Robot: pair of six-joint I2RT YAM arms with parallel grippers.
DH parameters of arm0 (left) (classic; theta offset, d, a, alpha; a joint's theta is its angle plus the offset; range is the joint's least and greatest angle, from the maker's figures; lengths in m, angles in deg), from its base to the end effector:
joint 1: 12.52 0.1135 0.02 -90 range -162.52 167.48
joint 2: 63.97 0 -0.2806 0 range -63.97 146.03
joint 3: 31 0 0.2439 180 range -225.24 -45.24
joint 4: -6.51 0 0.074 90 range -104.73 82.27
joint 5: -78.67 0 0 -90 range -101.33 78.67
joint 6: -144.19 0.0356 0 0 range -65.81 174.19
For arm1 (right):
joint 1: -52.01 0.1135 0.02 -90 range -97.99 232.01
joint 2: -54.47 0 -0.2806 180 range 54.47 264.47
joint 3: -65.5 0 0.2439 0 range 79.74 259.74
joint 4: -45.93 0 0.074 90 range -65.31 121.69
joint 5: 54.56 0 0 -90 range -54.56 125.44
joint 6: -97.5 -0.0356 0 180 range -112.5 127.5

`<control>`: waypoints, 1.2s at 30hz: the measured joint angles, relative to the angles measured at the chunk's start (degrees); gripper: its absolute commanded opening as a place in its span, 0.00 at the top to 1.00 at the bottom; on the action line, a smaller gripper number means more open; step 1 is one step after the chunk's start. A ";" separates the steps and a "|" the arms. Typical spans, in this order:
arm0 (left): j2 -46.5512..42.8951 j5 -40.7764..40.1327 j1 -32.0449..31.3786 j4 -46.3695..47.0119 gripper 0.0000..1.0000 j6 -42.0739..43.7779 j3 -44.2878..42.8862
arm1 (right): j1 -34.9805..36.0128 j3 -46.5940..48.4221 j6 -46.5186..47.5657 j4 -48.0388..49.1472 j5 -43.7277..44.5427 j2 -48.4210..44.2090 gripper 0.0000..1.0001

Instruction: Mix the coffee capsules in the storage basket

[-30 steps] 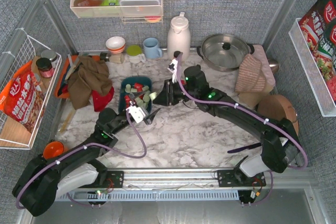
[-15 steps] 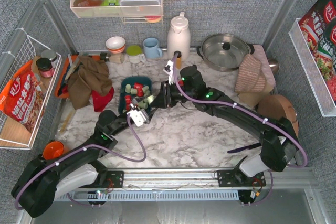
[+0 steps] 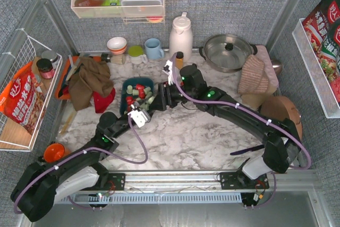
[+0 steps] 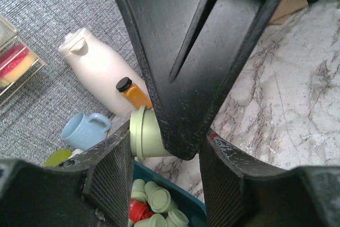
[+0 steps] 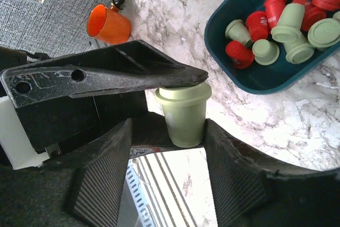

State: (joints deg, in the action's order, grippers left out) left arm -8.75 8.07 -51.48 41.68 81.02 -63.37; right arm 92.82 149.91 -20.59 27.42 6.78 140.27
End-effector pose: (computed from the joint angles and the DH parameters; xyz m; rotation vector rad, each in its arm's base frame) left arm 0.1401 -0.1285 0.2722 0.9737 0.9777 -0.4065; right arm 0.2479 0.2366 0.3516 -0.5952 2.0067 1.2516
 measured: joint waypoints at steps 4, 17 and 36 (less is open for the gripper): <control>0.44 -5.25 -0.07 -1.11 0.71 -1.60 -1.40 | -0.74 0.98 2.29 -2.10 3.28 -0.90 0.36; 13.05 -23.04 11.52 -14.21 0.61 -17.99 -10.97 | -5.35 7.67 15.45 -11.78 32.89 7.19 0.34; 19.30 -29.90 17.35 -16.87 0.01 -30.40 -10.69 | -17.73 21.75 16.37 -11.32 38.60 32.52 0.34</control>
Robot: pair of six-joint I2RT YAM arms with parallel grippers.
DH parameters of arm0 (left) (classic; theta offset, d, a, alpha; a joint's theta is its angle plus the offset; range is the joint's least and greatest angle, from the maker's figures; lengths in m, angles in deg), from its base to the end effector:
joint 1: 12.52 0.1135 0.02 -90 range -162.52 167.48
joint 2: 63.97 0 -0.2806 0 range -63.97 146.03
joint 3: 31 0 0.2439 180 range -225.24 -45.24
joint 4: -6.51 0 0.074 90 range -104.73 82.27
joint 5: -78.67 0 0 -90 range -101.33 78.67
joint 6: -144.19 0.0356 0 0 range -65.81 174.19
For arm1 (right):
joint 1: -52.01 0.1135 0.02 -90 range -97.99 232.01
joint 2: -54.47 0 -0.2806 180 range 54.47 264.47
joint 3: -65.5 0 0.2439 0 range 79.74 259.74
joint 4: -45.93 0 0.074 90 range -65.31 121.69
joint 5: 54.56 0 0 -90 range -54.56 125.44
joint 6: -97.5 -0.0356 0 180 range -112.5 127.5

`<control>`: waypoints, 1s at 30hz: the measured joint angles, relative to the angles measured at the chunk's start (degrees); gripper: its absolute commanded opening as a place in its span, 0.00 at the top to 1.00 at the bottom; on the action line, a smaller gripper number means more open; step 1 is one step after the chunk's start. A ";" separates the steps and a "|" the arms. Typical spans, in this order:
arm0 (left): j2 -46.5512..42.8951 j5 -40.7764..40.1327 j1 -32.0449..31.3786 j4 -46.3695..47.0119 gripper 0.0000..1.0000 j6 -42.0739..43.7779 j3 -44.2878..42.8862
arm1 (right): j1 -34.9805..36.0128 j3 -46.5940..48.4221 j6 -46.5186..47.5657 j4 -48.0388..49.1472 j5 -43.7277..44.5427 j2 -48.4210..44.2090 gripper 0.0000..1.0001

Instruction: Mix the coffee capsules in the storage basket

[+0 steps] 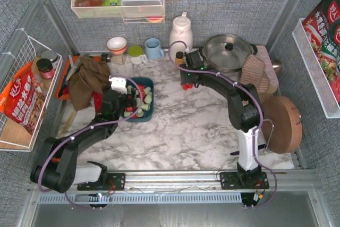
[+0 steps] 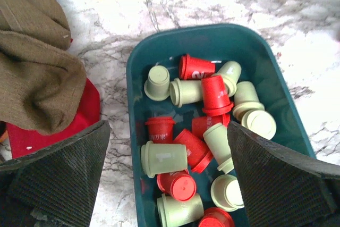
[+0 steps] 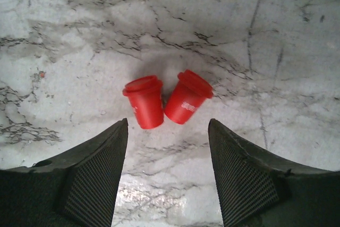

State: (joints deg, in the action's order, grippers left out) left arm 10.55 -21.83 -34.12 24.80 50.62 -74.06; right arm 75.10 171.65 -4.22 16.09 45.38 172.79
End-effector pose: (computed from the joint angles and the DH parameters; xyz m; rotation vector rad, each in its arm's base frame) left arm 0.2435 -0.0894 0.2318 0.1520 1.7928 -0.1491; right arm 0.4371 0.1797 0.2361 -0.1387 2.2890 0.1150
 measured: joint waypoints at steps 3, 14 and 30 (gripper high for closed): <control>-1.36 -0.15 0.00 0.59 0.01 -0.96 0.00 | -0.17 1.73 -0.35 -0.04 -1.20 1.86 0.36; -4.87 0.17 0.04 1.25 0.01 -1.66 0.00 | -2.21 2.91 -5.70 -1.99 2.21 6.01 0.45; -5.20 6.80 0.04 2.38 0.01 -1.18 0.00 | -4.85 -0.72 -8.87 1.11 -1.60 5.97 0.65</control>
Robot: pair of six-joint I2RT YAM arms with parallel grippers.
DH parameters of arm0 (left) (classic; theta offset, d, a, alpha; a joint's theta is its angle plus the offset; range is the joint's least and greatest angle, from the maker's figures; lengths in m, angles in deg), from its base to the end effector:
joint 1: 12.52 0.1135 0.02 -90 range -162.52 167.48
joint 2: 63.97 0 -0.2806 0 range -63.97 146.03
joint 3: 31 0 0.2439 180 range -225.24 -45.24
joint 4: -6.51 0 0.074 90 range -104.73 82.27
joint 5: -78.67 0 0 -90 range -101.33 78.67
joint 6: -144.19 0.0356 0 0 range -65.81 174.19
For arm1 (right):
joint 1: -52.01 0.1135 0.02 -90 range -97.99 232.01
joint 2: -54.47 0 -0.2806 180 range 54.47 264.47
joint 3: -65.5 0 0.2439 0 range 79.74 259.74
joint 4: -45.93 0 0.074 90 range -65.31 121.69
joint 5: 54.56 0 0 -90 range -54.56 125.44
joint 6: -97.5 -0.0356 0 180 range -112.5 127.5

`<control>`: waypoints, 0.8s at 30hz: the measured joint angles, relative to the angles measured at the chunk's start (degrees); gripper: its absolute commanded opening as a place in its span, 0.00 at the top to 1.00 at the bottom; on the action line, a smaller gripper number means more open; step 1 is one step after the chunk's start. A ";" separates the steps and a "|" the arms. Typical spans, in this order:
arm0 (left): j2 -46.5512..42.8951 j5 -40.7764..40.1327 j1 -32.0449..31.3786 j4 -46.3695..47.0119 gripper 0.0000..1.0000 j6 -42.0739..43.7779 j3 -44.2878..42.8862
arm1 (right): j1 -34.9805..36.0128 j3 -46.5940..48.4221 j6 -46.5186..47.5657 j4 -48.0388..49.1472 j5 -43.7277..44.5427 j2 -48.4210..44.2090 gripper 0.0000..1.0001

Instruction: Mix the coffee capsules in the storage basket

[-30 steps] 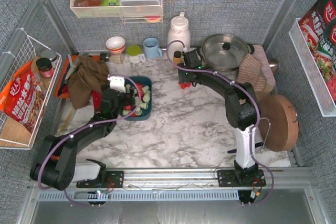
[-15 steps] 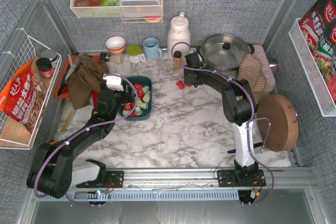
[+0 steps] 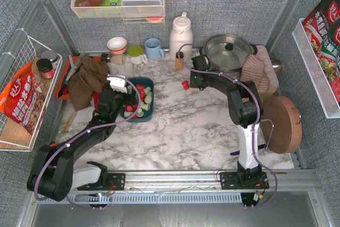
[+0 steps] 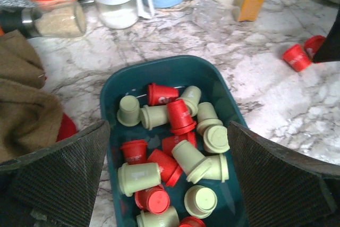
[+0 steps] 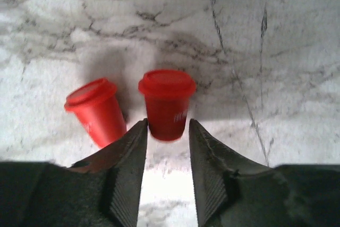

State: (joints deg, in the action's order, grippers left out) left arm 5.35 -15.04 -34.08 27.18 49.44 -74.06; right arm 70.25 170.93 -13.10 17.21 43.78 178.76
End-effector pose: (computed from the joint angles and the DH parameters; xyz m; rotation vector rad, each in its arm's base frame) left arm 0.2321 -0.0892 0.2574 0.1963 1.6650 -0.2930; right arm 0.4599 0.1461 0.1859 0.1170 2.3918 0.1443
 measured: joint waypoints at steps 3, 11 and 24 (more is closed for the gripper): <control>0.04 3.19 -0.04 0.72 0.01 0.35 0.00 | 0.13 -2.82 0.31 0.17 -1.33 -3.43 0.76; -0.15 12.90 -1.90 5.44 0.01 3.96 0.81 | 2.01 -13.07 2.21 4.57 -4.17 -18.08 0.75; -1.51 17.05 -3.78 7.85 0.01 6.29 1.44 | 1.55 -2.56 5.97 3.82 -0.59 -5.90 0.54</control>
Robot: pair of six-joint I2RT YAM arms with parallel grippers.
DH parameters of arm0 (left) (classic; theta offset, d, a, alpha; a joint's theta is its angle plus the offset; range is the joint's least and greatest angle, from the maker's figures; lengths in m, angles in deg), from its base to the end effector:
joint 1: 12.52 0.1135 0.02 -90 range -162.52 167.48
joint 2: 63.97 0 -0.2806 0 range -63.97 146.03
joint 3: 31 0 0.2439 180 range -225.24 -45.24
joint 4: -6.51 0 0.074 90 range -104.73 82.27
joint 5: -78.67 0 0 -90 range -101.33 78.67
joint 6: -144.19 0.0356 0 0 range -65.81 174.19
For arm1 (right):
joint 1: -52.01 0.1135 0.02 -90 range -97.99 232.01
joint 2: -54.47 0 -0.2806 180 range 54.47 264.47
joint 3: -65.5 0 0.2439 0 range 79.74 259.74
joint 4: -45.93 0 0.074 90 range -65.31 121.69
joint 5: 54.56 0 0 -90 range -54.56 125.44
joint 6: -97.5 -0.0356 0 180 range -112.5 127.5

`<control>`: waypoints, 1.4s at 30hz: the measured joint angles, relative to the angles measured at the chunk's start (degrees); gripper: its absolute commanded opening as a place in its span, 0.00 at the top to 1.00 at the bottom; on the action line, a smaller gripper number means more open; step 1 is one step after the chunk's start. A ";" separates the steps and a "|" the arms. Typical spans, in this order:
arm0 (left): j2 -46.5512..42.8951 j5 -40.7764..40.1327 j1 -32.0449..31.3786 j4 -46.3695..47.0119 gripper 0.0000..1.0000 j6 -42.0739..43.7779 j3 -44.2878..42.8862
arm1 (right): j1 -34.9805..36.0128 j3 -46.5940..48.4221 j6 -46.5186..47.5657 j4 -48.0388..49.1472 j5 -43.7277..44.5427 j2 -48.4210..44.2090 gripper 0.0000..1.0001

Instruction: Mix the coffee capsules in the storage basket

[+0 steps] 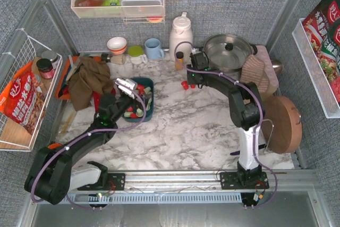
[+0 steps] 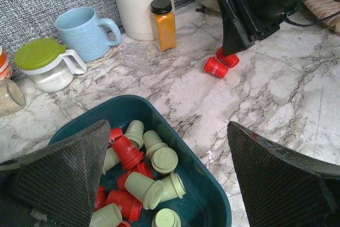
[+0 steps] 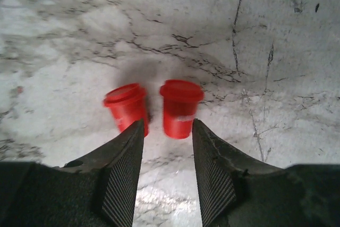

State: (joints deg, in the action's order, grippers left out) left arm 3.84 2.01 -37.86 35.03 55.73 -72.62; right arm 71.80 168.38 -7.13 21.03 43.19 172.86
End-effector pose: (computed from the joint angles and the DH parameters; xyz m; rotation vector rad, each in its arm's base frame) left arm 0.2147 -0.1108 0.2701 0.5409 1.4558 -0.5075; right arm 0.4454 0.1552 0.2243 -0.0313 2.2734 0.1636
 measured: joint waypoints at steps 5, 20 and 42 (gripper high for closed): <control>-0.33 0.09 0.00 0.02 0.01 0.13 -0.02 | -1.51 3.17 -1.03 -2.16 0.48 4.87 0.56; -0.15 0.13 0.00 -0.09 0.01 -0.33 -0.31 | -3.23 4.22 -1.11 -3.15 -2.54 6.67 0.76; -9.49 5.18 -15.47 4.24 0.01 24.90 8.57 | 14.78 -37.11 -5.77 24.59 -28.24 -37.73 0.78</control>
State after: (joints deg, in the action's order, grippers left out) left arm -5.65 7.19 -53.33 39.27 80.63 -64.05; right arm 86.57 131.26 -12.90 45.62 14.95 135.13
